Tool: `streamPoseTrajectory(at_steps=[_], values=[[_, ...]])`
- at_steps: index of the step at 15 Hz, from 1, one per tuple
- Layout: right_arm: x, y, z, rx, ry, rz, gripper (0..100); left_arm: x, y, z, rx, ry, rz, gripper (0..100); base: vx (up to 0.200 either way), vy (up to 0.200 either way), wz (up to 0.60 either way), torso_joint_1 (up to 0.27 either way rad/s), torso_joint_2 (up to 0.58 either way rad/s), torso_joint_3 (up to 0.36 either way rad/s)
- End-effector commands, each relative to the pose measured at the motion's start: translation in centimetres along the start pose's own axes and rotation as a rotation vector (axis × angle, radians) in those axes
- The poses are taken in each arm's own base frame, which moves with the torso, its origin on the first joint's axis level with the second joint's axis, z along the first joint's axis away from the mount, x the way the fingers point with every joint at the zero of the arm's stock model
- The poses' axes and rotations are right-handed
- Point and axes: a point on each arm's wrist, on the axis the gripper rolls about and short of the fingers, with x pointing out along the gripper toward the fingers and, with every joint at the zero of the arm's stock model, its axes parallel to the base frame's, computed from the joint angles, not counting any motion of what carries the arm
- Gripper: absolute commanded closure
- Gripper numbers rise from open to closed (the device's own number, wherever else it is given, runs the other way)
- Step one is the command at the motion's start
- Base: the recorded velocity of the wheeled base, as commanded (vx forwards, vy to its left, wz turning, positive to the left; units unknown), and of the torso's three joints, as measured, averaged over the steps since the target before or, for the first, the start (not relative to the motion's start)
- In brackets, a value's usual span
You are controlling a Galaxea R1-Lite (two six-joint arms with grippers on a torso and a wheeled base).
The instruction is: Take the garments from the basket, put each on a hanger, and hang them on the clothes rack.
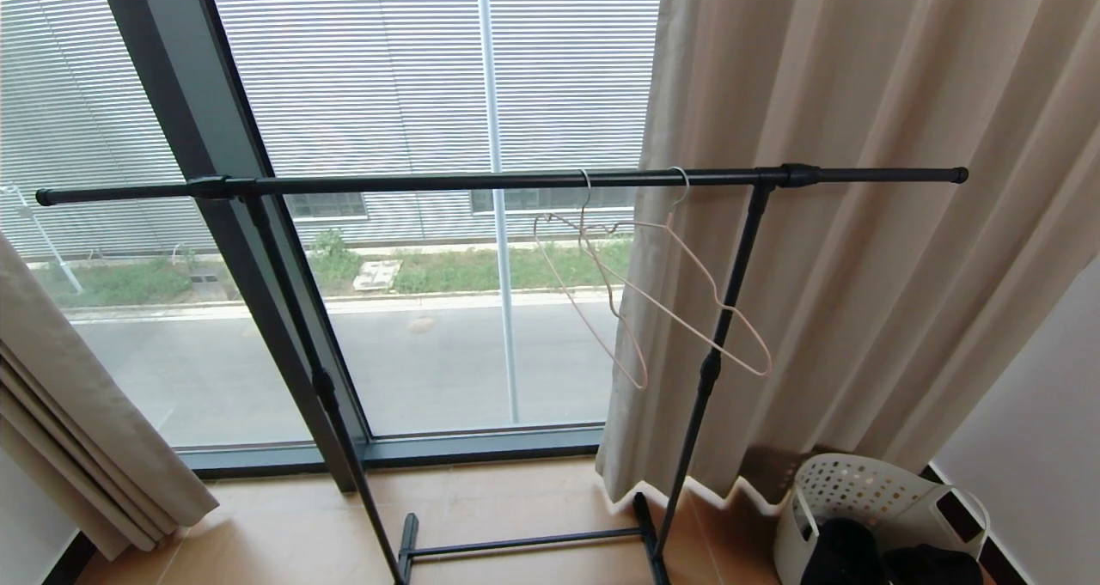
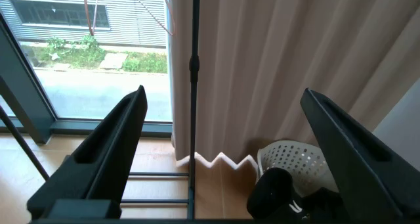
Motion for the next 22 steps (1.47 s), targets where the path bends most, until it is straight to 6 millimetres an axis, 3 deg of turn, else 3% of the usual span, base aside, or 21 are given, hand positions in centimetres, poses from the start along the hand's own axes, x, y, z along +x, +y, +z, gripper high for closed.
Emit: streamPoseTrajectory(at_steps=[1,22], values=[[0.02,0.00,-0.07,-0.011,0.006,0.001,0,0.01,0.00,0.00,0.000,0.001,0.000,0,0.000,0.000,0.00,0.000,0.00,0.000],[0.00,0.10,0.00,0.000,0.000,0.047,0,0.01,0.00,0.00,0.000,0.001,0.000,0,0.000,0.000,0.00,0.000,0.00,0.000]])
